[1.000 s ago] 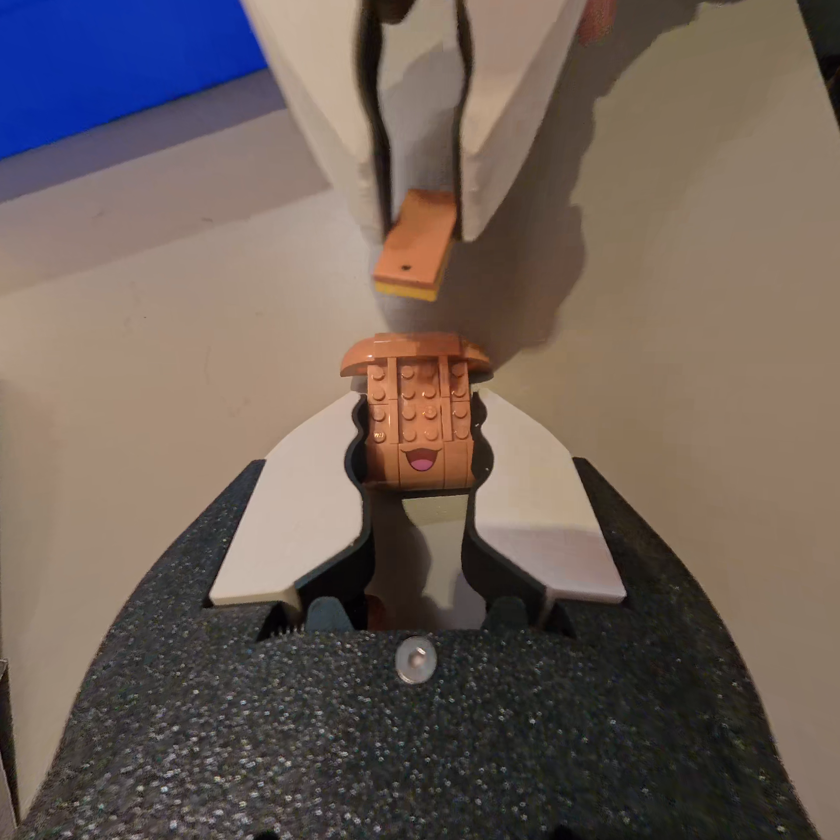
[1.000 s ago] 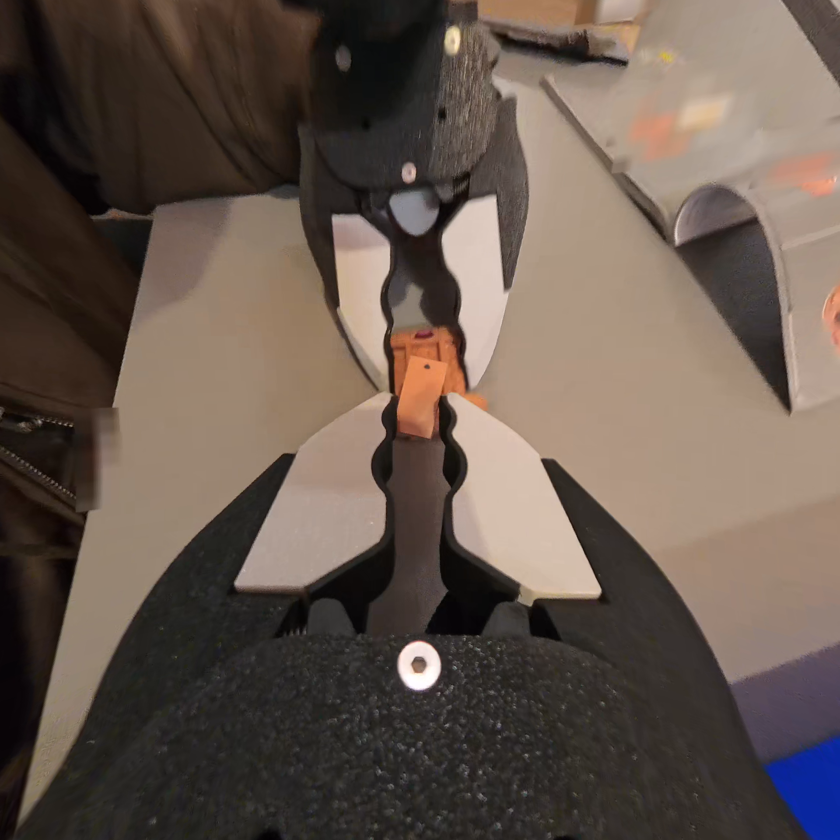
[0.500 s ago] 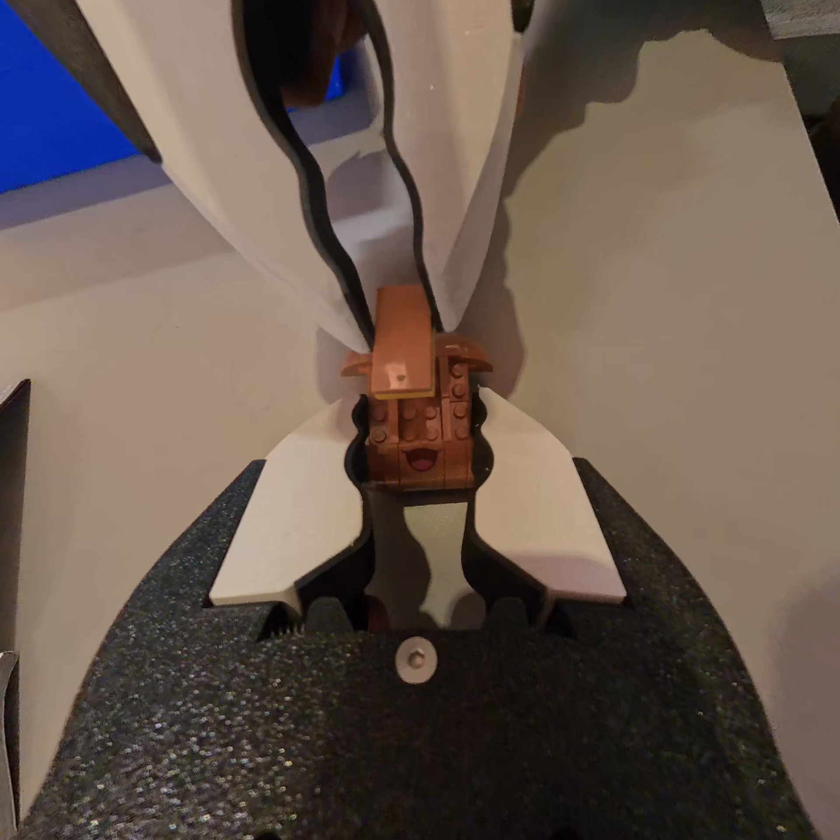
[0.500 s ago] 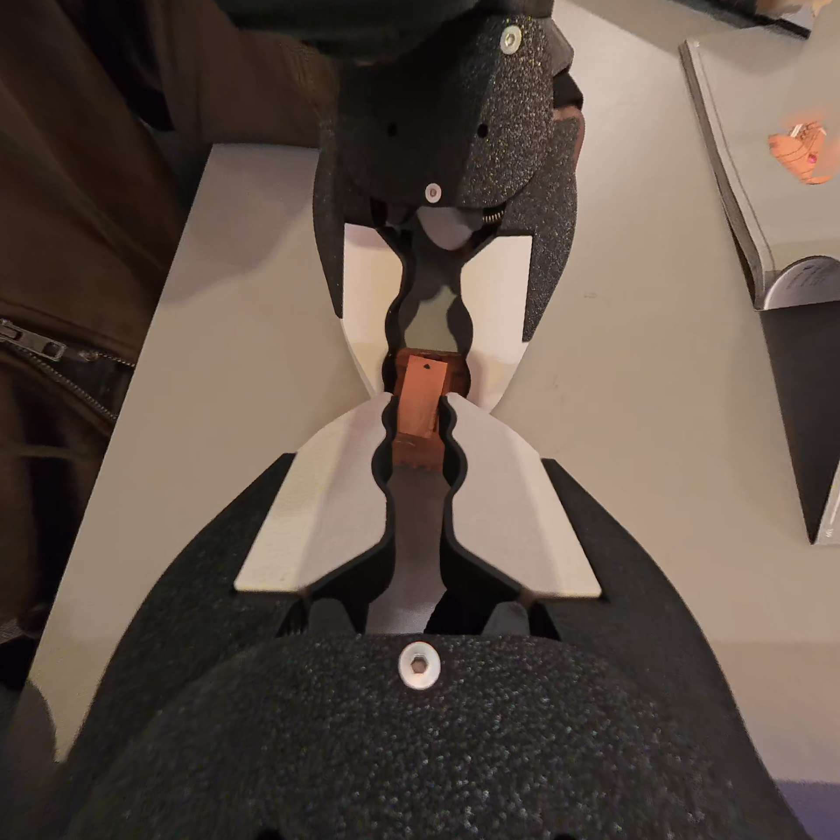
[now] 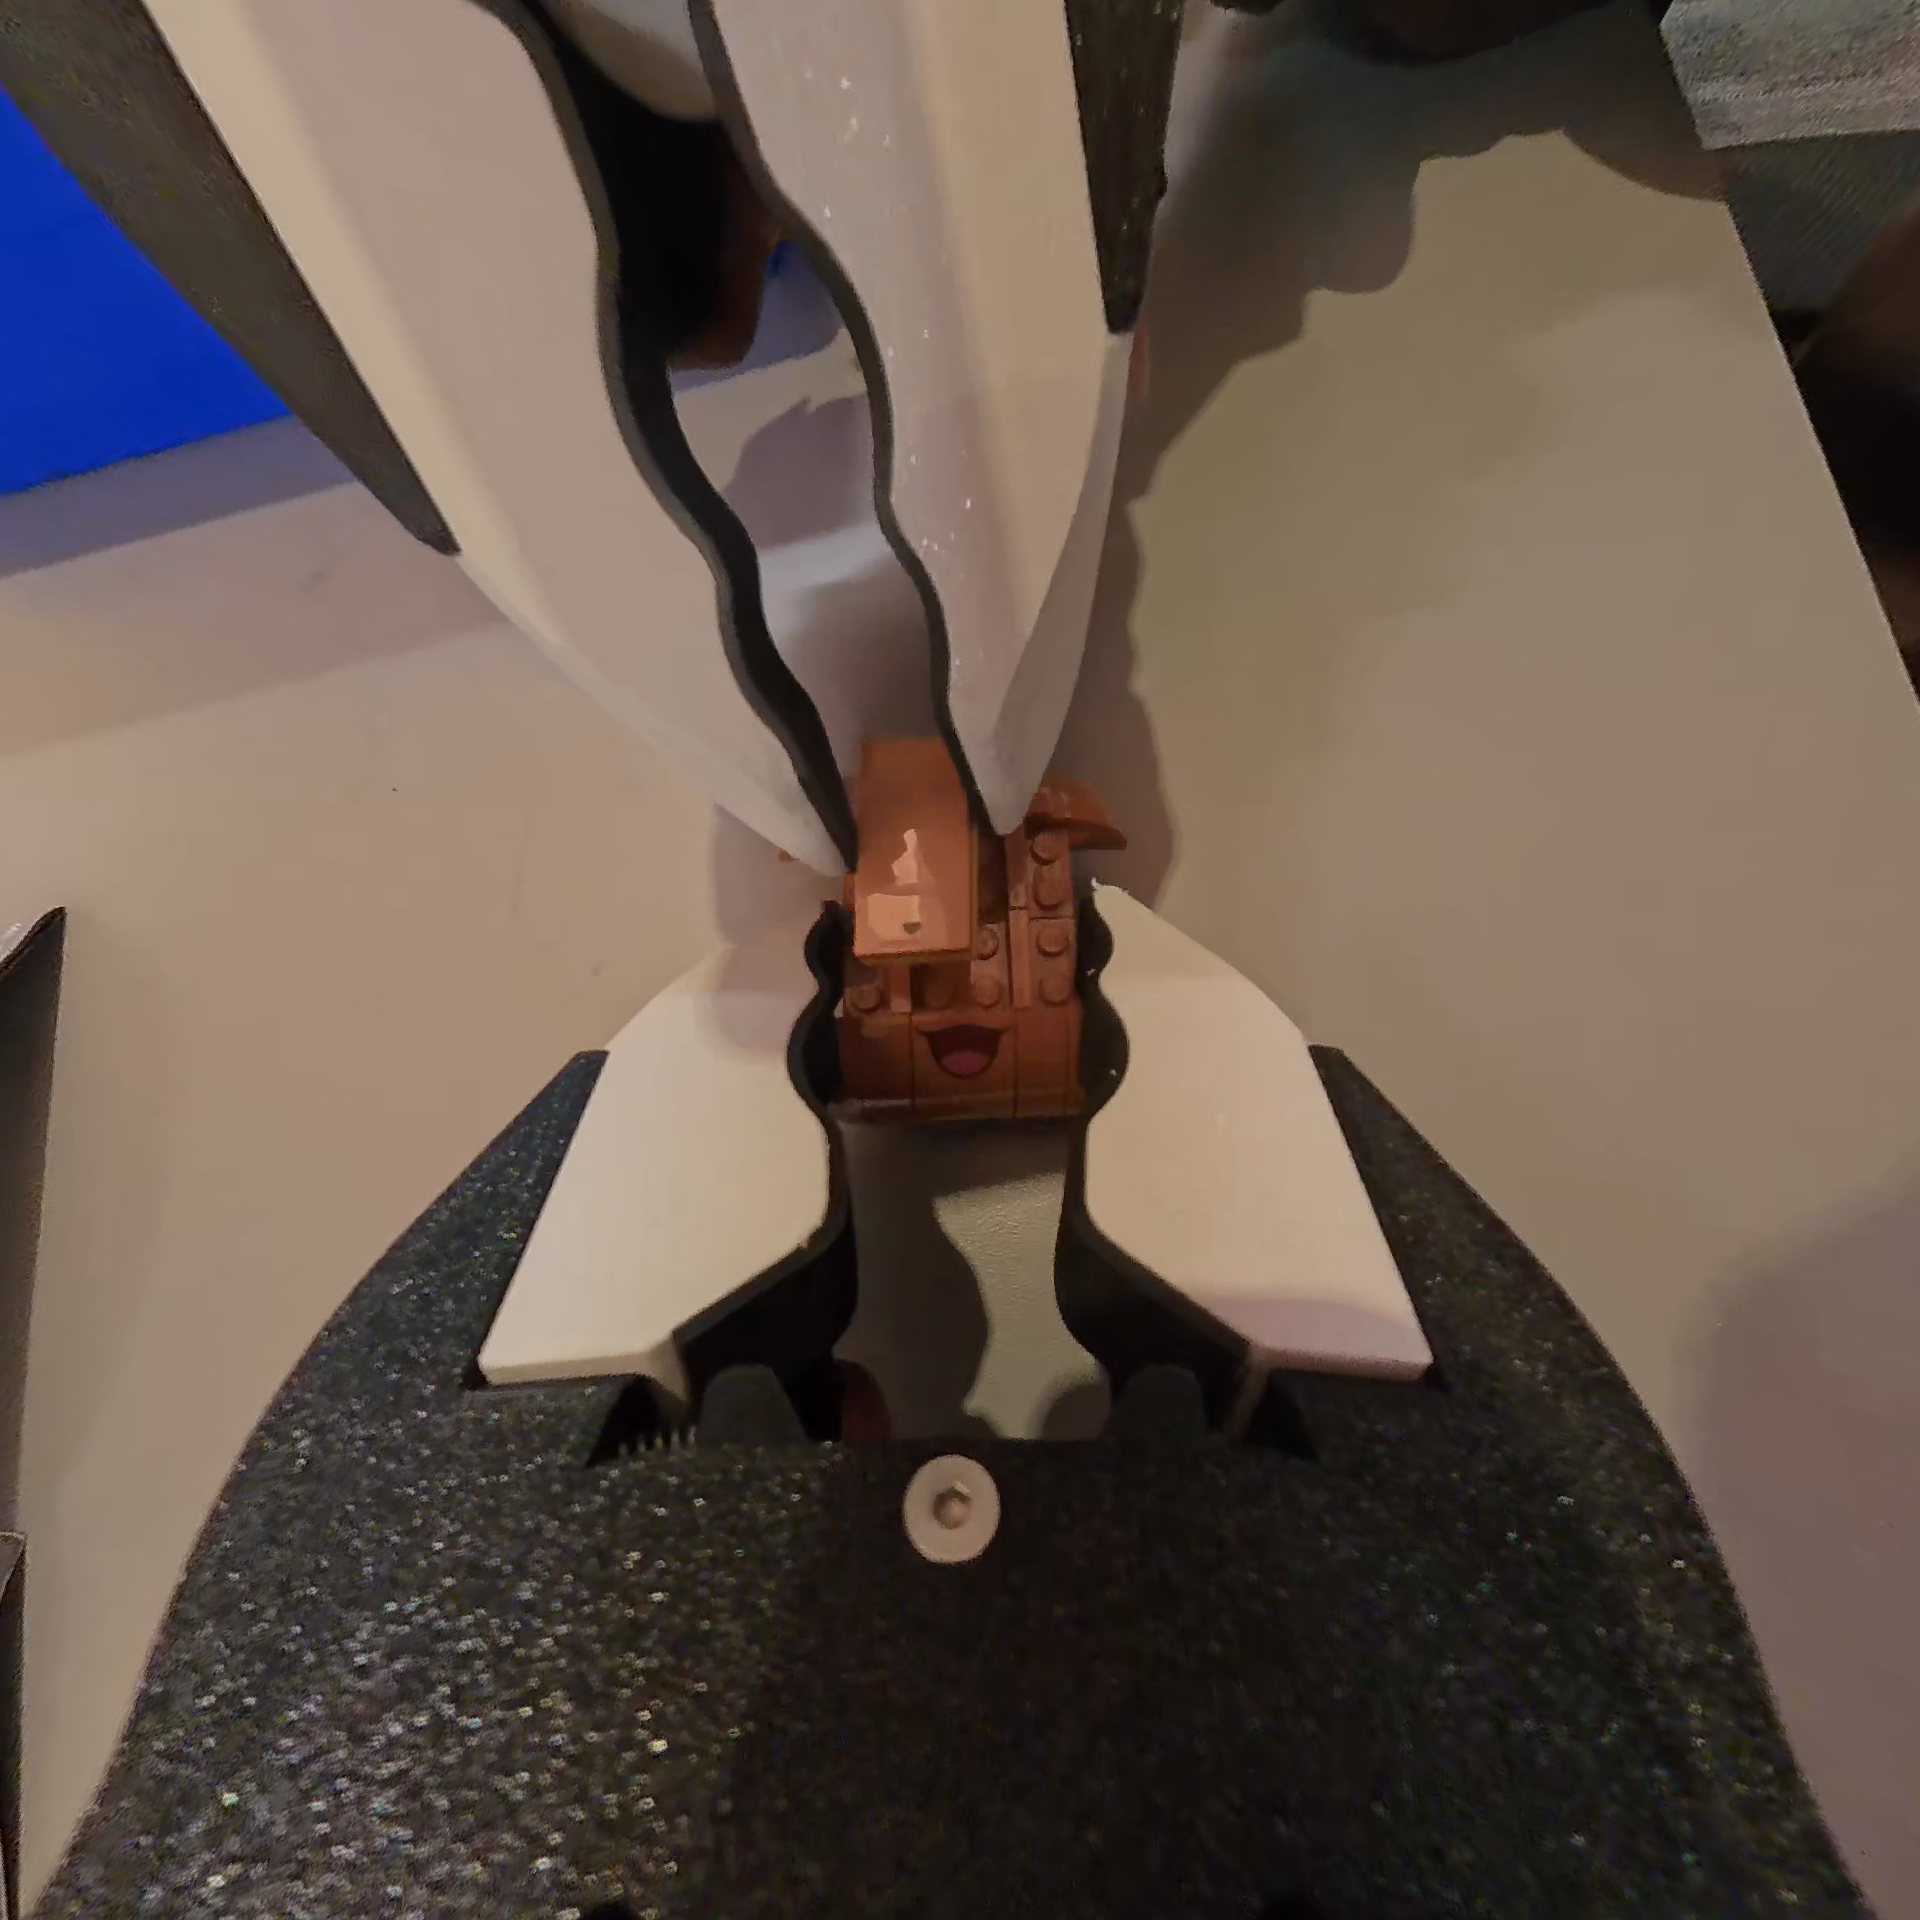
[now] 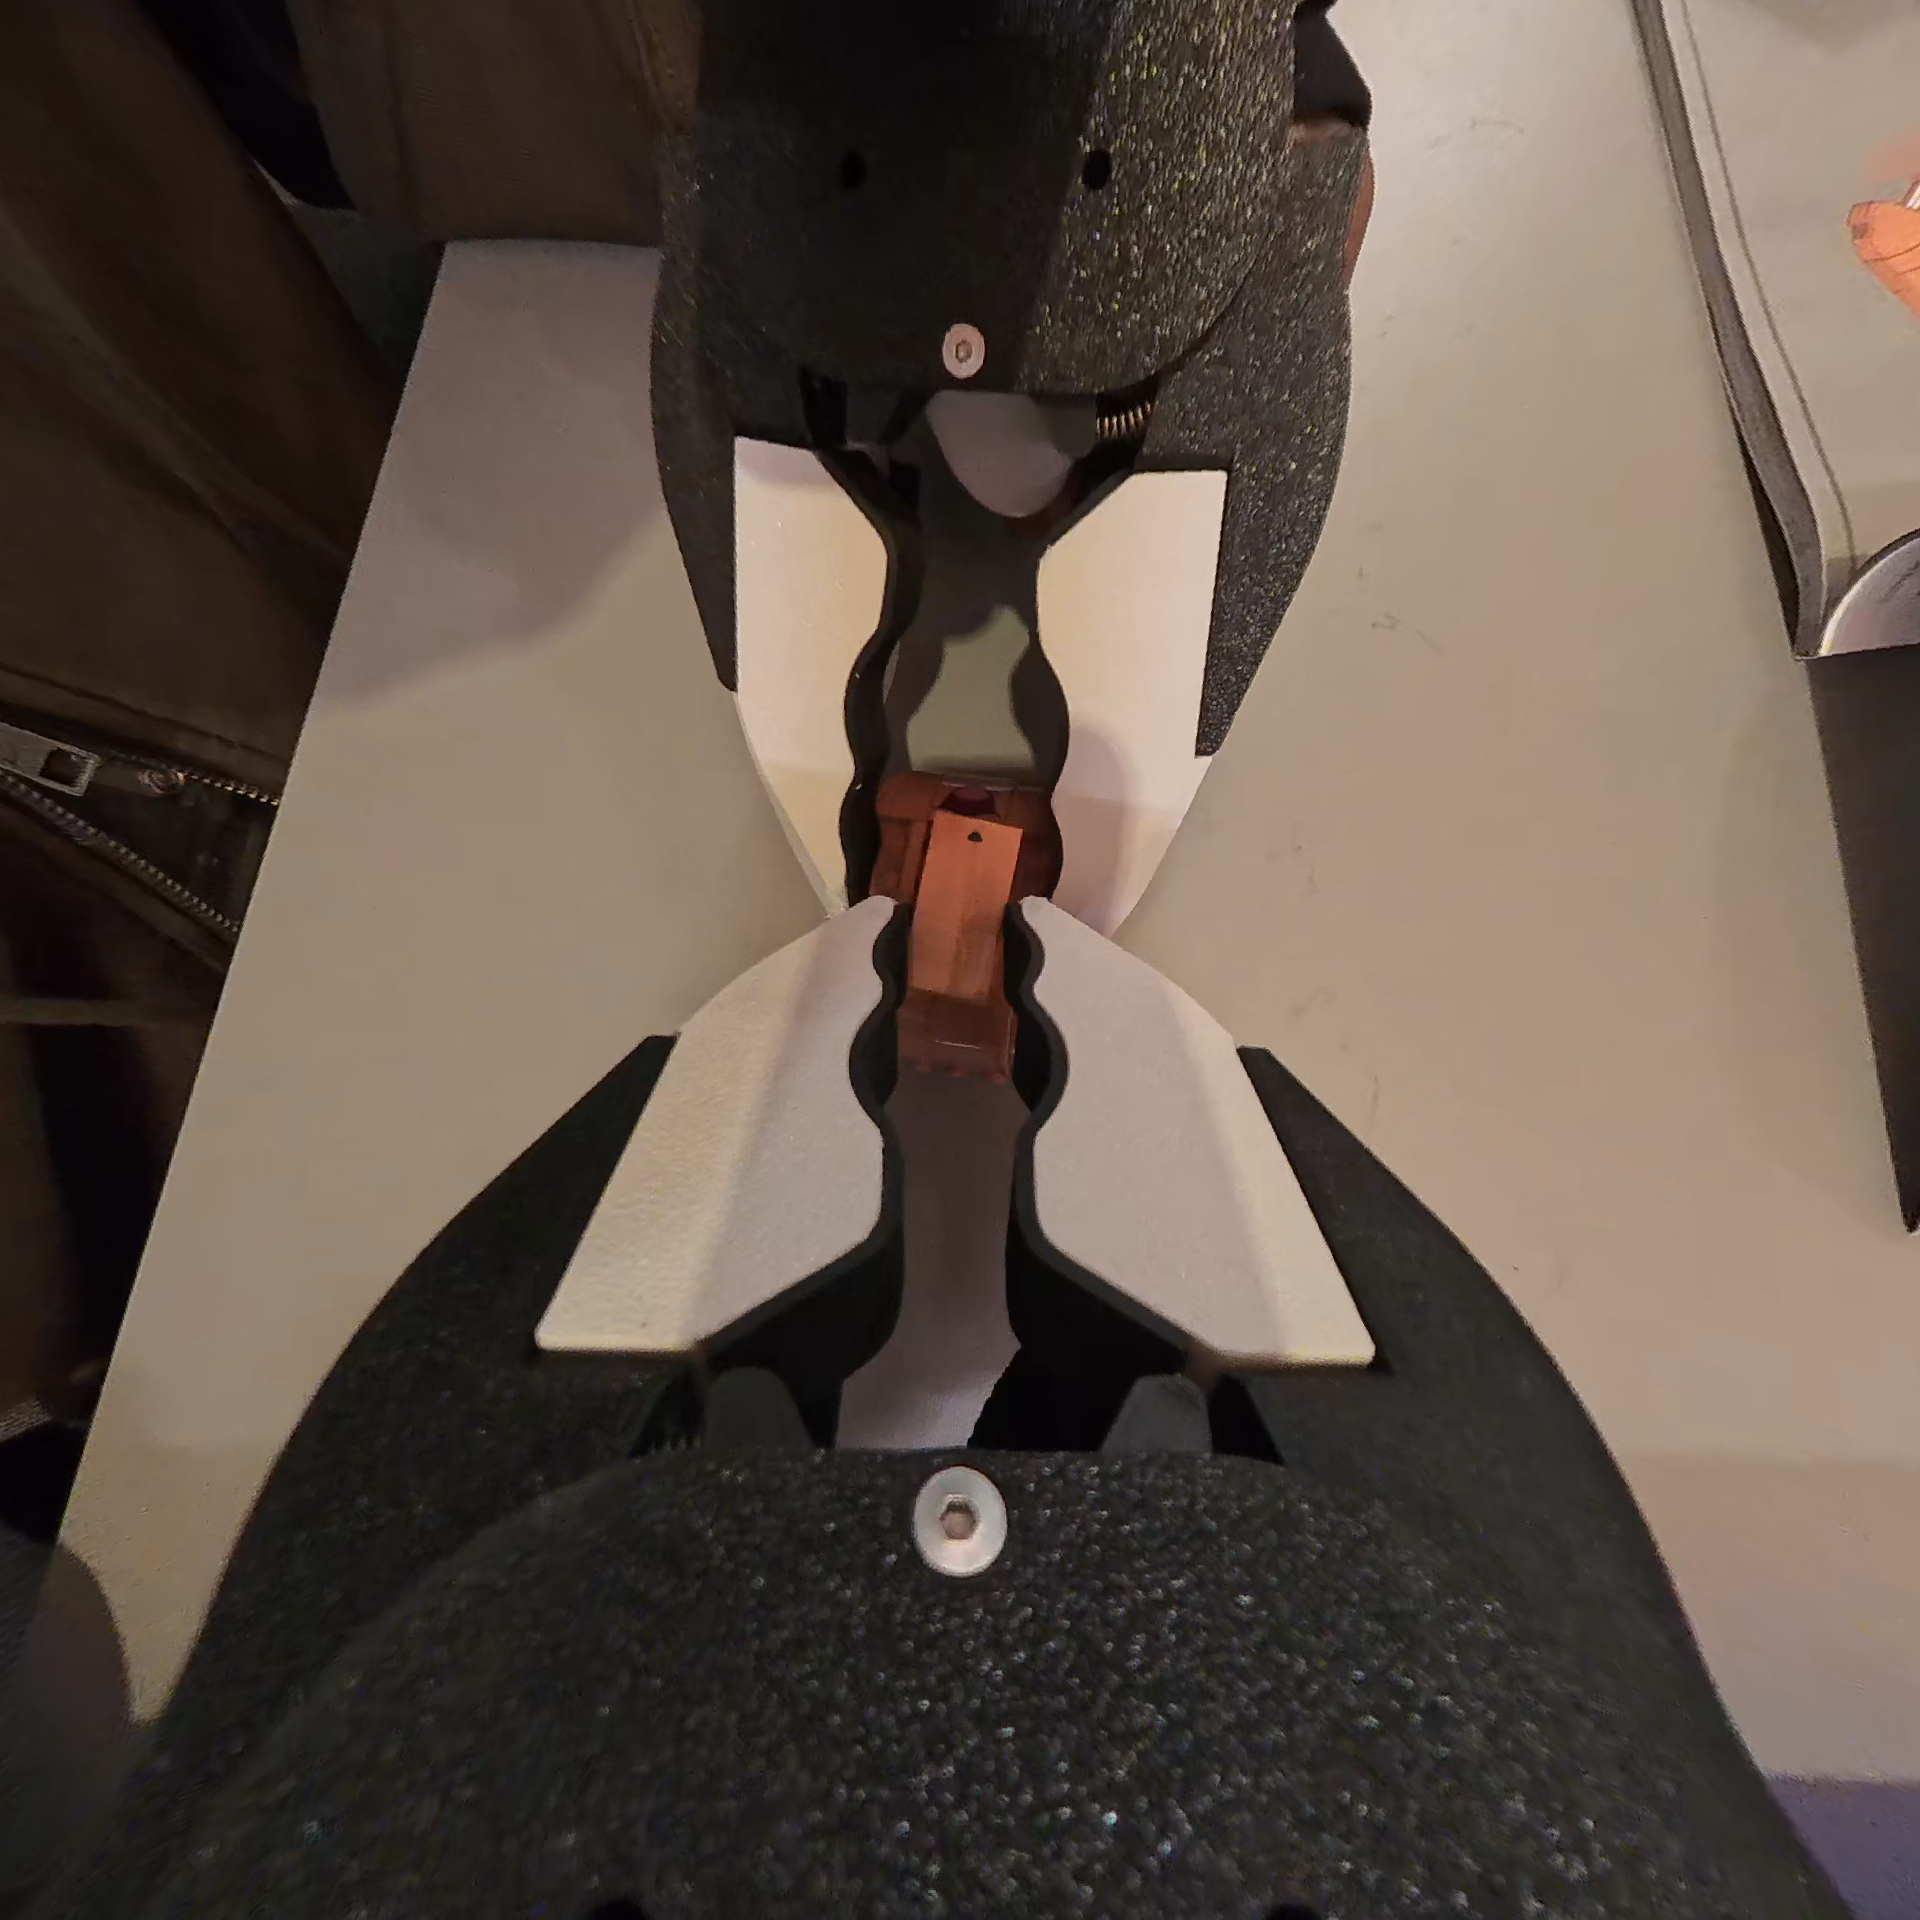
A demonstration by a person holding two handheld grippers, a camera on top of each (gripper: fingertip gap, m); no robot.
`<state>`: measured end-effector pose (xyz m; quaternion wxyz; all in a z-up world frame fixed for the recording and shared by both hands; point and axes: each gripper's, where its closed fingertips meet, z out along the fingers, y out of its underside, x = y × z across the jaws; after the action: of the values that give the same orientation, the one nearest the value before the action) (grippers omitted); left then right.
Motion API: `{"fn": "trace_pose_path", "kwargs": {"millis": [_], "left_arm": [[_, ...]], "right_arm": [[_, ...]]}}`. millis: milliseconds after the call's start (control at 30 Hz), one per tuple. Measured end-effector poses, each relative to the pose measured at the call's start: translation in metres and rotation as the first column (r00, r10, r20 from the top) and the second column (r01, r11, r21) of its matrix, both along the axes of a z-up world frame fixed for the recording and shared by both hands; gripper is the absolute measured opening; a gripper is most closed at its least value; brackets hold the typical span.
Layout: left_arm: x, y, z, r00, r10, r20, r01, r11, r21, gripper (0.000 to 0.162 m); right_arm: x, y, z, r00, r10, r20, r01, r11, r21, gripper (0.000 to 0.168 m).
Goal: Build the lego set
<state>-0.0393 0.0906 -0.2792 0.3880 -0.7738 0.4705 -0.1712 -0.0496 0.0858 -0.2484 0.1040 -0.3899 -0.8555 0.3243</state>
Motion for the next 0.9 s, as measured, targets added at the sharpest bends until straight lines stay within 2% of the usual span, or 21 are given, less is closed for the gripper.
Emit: {"fn": "trace_pose_path", "kwargs": {"millis": [600, 800, 900], "left_arm": [[0.001, 0.000, 0.000, 1.000, -0.002, -0.003, 0.002, 1.000, 0.002, 0.043], [-0.001, 0.001, 0.001, 1.000, 0.006, 0.008, -0.006, 1.000, 0.005, 0.043], [-0.002, 0.002, 0.003, 1.000, 0.014, 0.014, -0.014, 1.000, 0.006, 0.043]], "right_arm": [[0.005, 0.000, -0.010, 0.999, 0.001, 0.045, -0.003, 0.999, 0.054, 0.017], [0.003, 0.003, -0.009, 1.000, -0.026, 0.003, 0.025, 0.998, 0.065, 0.022], [0.006, 0.001, -0.004, 0.998, -0.039, -0.055, 0.040, 0.999, 0.016, 0.025]]}}
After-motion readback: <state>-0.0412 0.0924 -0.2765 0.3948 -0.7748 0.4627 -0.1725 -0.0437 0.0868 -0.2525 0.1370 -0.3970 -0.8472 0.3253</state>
